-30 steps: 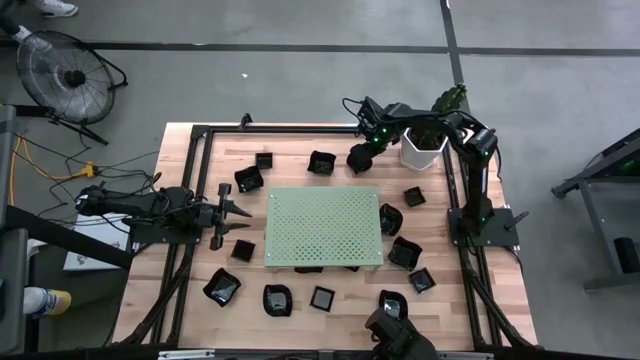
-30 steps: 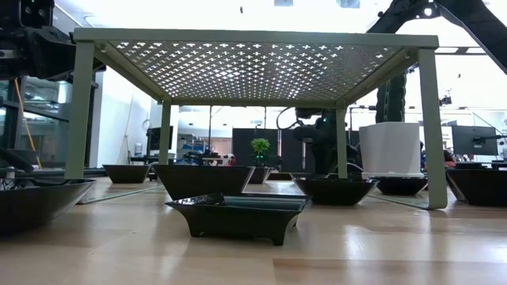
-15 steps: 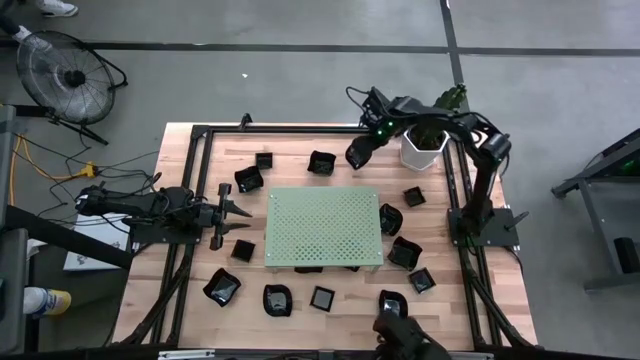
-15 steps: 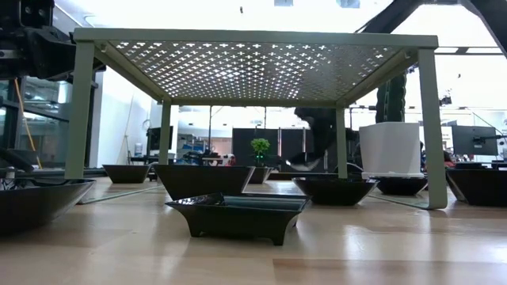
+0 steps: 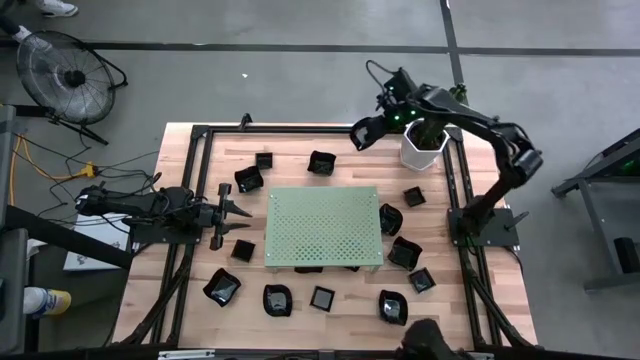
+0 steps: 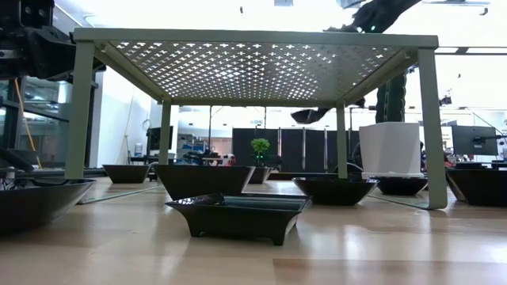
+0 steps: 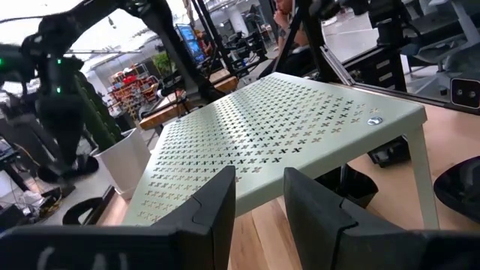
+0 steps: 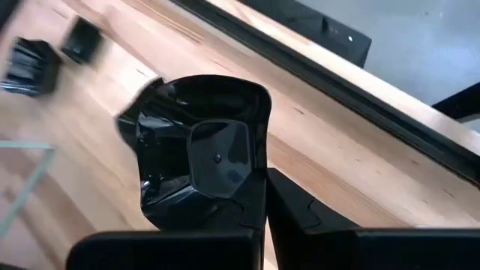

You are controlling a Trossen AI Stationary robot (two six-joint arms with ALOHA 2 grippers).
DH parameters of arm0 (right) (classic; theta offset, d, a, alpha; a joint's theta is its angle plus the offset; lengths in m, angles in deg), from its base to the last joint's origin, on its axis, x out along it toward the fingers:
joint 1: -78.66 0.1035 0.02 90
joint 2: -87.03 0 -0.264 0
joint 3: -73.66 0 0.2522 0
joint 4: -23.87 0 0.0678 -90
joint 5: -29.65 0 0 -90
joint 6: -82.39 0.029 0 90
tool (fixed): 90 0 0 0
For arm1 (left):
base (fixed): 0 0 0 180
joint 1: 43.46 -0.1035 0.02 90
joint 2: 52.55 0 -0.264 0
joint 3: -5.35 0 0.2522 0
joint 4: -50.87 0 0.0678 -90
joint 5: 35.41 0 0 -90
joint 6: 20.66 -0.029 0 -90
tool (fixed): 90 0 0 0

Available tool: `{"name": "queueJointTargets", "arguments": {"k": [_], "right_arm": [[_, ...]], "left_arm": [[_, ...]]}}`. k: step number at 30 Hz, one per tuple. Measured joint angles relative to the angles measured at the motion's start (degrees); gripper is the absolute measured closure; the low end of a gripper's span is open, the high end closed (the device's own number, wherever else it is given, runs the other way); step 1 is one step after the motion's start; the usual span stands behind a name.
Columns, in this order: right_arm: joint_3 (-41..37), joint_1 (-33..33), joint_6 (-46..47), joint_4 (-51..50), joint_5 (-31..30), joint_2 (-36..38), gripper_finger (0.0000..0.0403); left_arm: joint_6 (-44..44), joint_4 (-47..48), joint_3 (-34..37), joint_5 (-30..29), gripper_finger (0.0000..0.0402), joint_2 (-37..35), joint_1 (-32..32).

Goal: Pick & Place Mini shaped plates
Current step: Put the black leaf shaped bowl on the shelf

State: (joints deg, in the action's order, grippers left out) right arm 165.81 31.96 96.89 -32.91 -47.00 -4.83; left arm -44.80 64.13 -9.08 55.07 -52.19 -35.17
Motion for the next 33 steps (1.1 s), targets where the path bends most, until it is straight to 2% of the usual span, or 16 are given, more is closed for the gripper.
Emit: {"name": "queueJointTargets", "arguments": {"k": [12, 19, 25, 33], "right_arm": [[0.00, -0.04, 2.14, -5.32, 8.28, 7.75, 0.0403], [0.00, 1.73, 2.01, -11.00, 10.21, 9.29, 0.0403], [0.00, 6.43, 2.01, -14.22, 10.20, 9.33, 0.0403], [0.00, 15.98, 3.49, -14.75, 10.21, 9.33, 0.0403]], "left_arm": [[0.00, -0.02, 0.00, -0.01, 0.0291, 0.00, -0.01], [0.00, -0.02, 0.00, 0.00, 0.0291, 0.00, -0.02], [0.01, -0.01, 0.00, -0.01, 0.0291, 0.02, -0.01], [0.00, -0.02, 0.00, -0.01, 0.0291, 0.00, -0.01]]}}
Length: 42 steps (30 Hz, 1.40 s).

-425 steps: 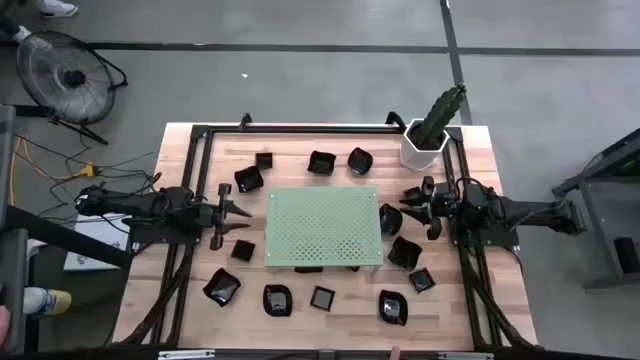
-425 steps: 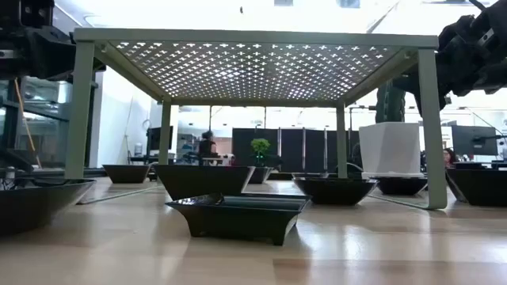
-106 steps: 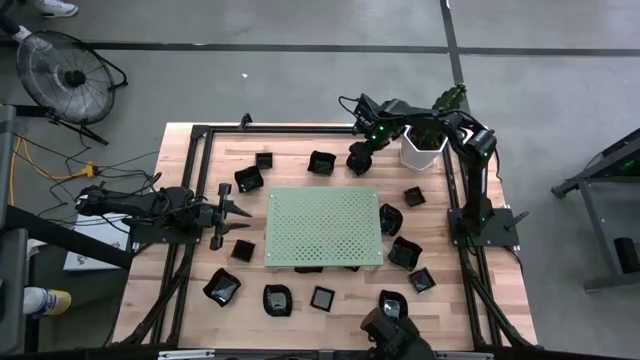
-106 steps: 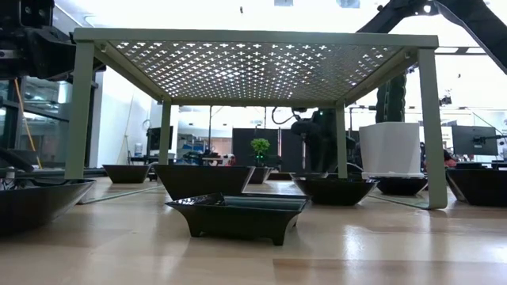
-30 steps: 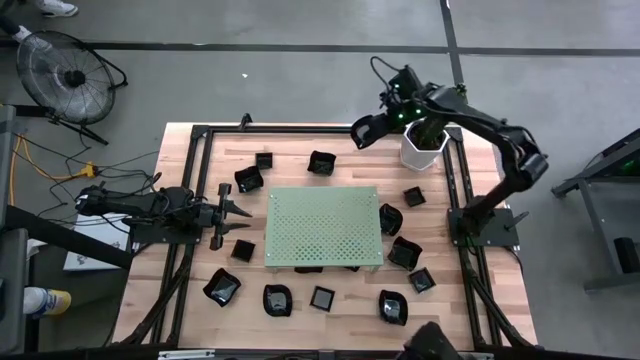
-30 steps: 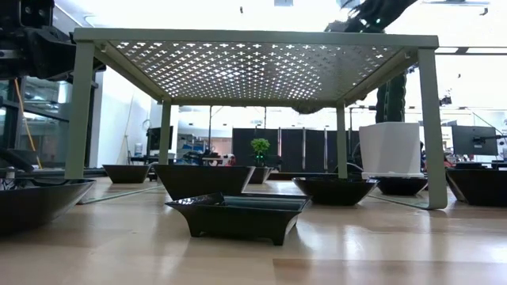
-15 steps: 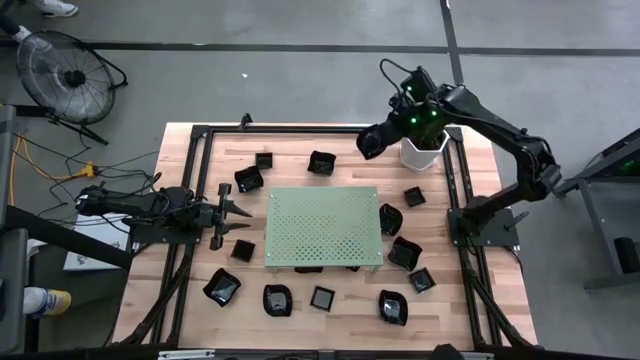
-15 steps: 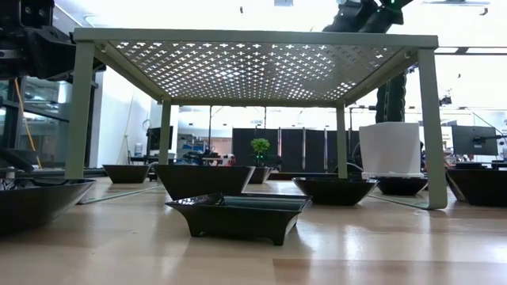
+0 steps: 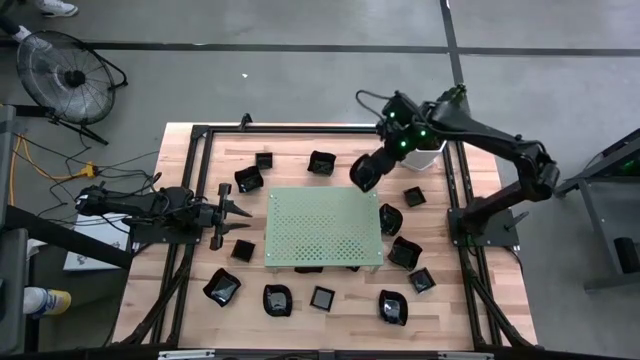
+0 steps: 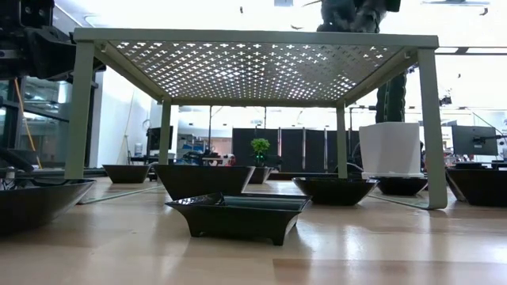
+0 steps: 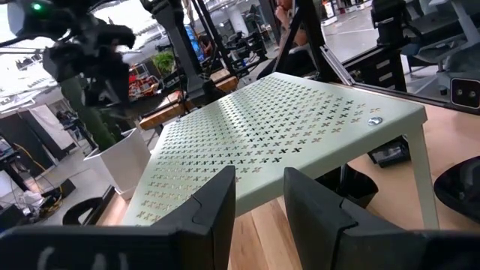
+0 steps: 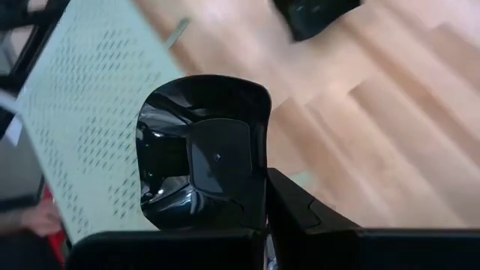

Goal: Pick & Place Mini shaped plates
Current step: Put the black leaf shaped bowl on the shelf

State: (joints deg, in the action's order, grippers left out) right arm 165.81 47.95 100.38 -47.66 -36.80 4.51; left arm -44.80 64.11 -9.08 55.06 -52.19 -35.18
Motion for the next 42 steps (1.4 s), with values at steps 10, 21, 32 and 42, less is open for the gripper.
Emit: {"name": "queueJointTargets", "arguments": {"k": [10, 21, 32, 42], "right_arm": [[0.00, 11.25, 4.88, -0.33, -0.23, 0.00, 0.0403], [-0.80, 20.13, 11.32, 0.99, -5.70, 0.00, 0.0403], [-2.51, 24.92, 20.31, 4.09, -11.71, 0.00, 0.0403], [-2.50, 27.92, 28.32, 4.72, -13.47, 0.00, 0.0402]], "left_arm": [[0.00, 0.00, 0.00, 0.00, 0.0291, 0.00, 0.01], [0.00, 0.01, 0.00, 0.01, 0.0291, 0.01, -0.01], [0.00, 0.00, 0.00, 0.00, 0.0291, 0.00, 0.02], [0.00, 0.00, 0.00, 0.00, 0.0291, 0.00, 0.01]]}}
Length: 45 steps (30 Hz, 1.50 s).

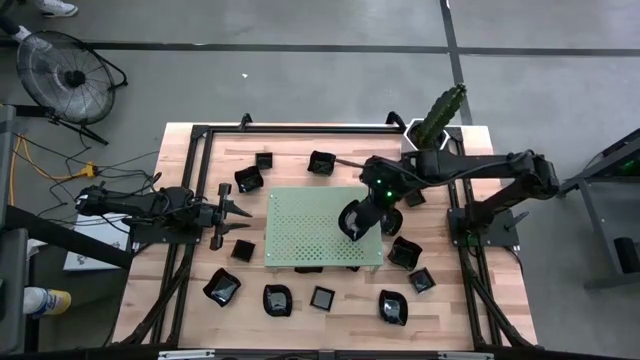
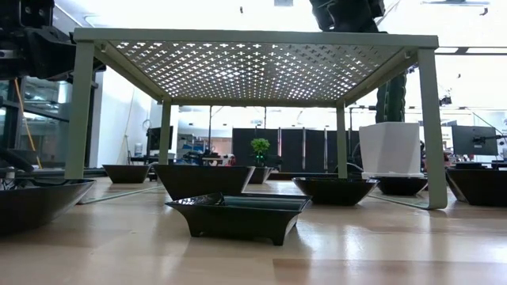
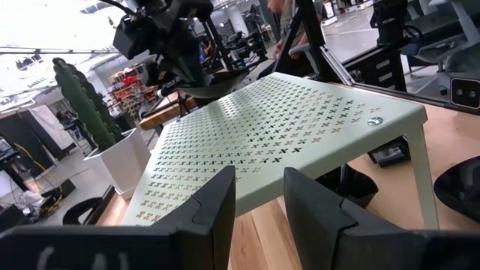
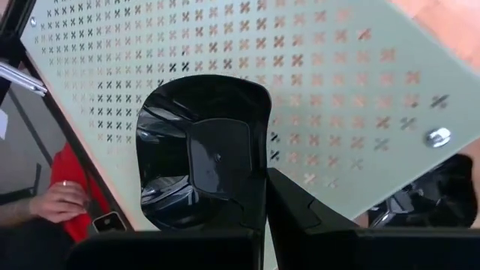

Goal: Pick & Place Mini shaped plates
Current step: Put the black leaf shaped bowl on the shelf

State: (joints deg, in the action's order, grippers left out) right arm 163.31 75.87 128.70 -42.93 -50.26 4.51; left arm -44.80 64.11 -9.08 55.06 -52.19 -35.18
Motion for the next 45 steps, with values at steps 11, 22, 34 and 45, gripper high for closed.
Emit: {"name": "queueJointTargets", "arguments": {"k": [11, 22, 34, 45], "right_arm": [[0.01, 0.70, 2.62, 1.87, -0.23, -0.62, 0.0402], [-0.01, 0.78, 2.29, 1.89, -0.38, -1.99, 0.0402], [-0.01, 0.92, 2.42, 1.81, -1.16, -2.28, 0.0402], [-0.01, 0.93, 1.97, 1.37, -1.59, -2.86, 0.0402]], "left_arm": [[0.00, 0.02, 0.00, 0.01, 0.0291, 0.01, -0.01], [0.00, 0.02, 0.00, 0.02, 0.0291, 0.00, -0.01], [0.00, 0.00, 0.00, 0.00, 0.0291, 0.00, 0.01], [0.00, 0.01, 0.00, 0.00, 0.0291, 0.01, 0.00]]}}
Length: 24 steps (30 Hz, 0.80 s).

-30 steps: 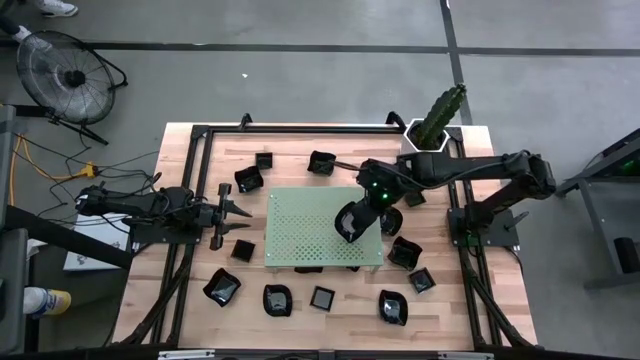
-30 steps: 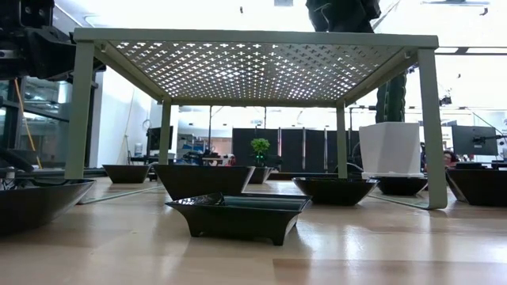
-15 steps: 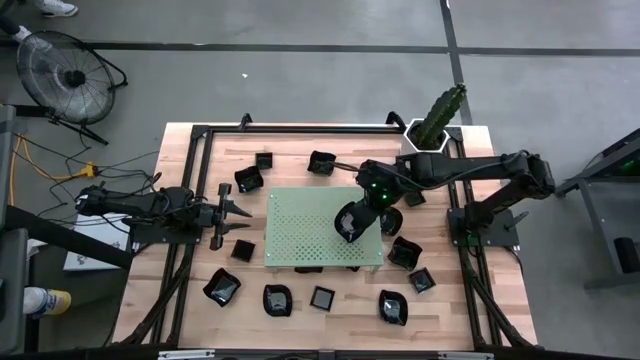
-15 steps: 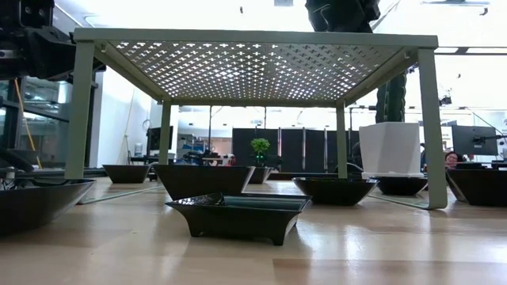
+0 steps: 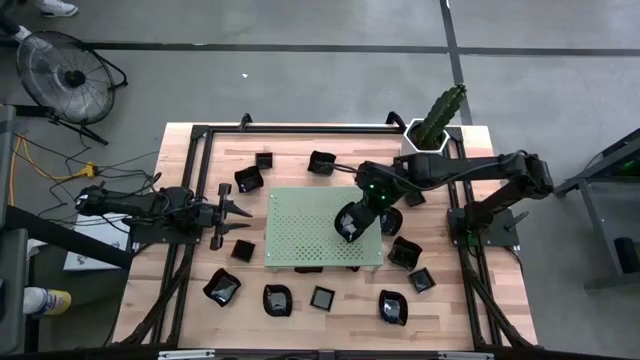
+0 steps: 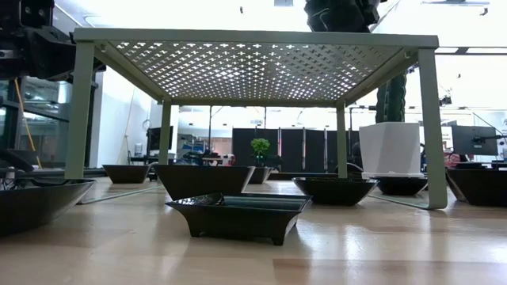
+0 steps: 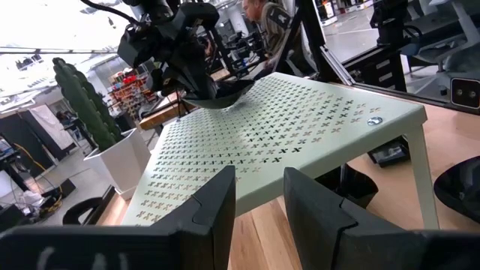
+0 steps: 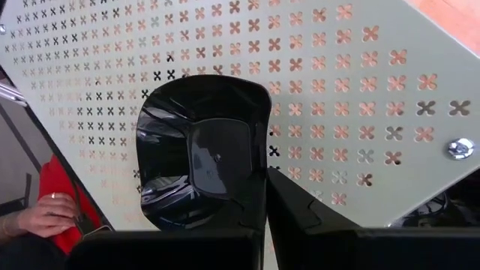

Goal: Pick & Place Mini shaped plates
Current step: Put the black leaf shaped bowl on the shelf, then put the black wave square shaped bowl on the shelf

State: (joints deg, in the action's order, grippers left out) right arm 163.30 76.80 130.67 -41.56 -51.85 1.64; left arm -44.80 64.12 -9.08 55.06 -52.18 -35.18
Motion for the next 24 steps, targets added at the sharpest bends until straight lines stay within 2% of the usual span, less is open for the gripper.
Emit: {"name": "queueJointTargets", "arguments": {"k": [9, 19, 24], "right_arm": [[0.00, 0.01, -0.54, -0.39, -0.12, -0.18, 0.0396], [0.00, 0.01, -0.78, -0.39, -0.02, -0.18, 0.0320], [0.00, -0.29, -1.15, -0.41, 0.41, -0.18, 0.0296]], "left_arm": [[0.00, 0.01, 0.00, 0.00, 0.0291, 0.01, 0.01], [0.01, 0.00, 0.00, 0.00, 0.0291, -0.01, 0.01], [0.00, 0.01, 0.00, 0.00, 0.0291, 0.00, -0.01]]}}
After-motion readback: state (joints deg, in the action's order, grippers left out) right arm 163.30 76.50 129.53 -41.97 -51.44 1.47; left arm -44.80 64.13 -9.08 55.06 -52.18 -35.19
